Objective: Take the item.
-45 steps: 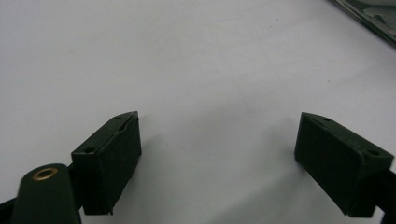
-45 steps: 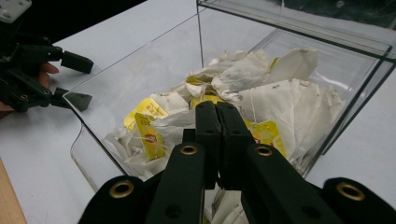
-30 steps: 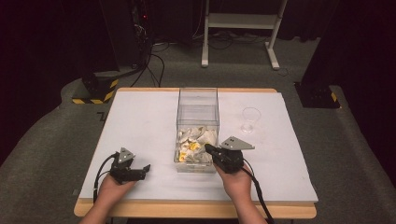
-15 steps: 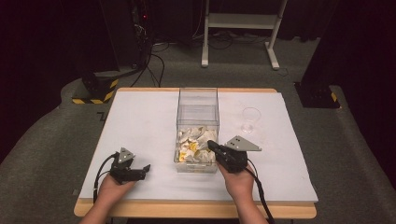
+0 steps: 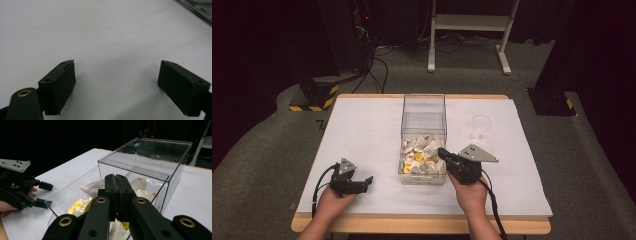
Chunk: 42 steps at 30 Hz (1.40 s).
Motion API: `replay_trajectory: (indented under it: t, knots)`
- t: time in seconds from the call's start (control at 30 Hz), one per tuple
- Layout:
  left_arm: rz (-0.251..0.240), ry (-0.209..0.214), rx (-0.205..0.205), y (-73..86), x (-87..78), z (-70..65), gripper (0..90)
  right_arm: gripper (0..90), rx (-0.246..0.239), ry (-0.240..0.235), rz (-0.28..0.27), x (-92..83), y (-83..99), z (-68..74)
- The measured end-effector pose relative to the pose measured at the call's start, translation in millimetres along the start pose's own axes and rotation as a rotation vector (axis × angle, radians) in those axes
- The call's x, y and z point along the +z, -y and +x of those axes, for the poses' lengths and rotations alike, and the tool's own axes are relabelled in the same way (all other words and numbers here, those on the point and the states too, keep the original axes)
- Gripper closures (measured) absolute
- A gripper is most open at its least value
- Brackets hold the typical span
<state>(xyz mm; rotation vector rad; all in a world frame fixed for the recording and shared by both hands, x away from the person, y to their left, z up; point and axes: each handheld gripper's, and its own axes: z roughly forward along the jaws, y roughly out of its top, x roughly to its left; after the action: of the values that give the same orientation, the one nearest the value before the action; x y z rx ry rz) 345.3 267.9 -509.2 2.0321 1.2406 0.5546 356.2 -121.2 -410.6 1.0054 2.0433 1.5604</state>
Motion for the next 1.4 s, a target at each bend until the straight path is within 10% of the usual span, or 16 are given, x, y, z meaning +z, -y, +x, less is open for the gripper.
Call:
replay_trajectory:
  t: [1.4]
  knots:
    - [0.000,-0.001,0.000,0.0,0.0,0.0,15.3,88.9,0.054,0.102,-0.127,-44.8,-15.4,-31.3]
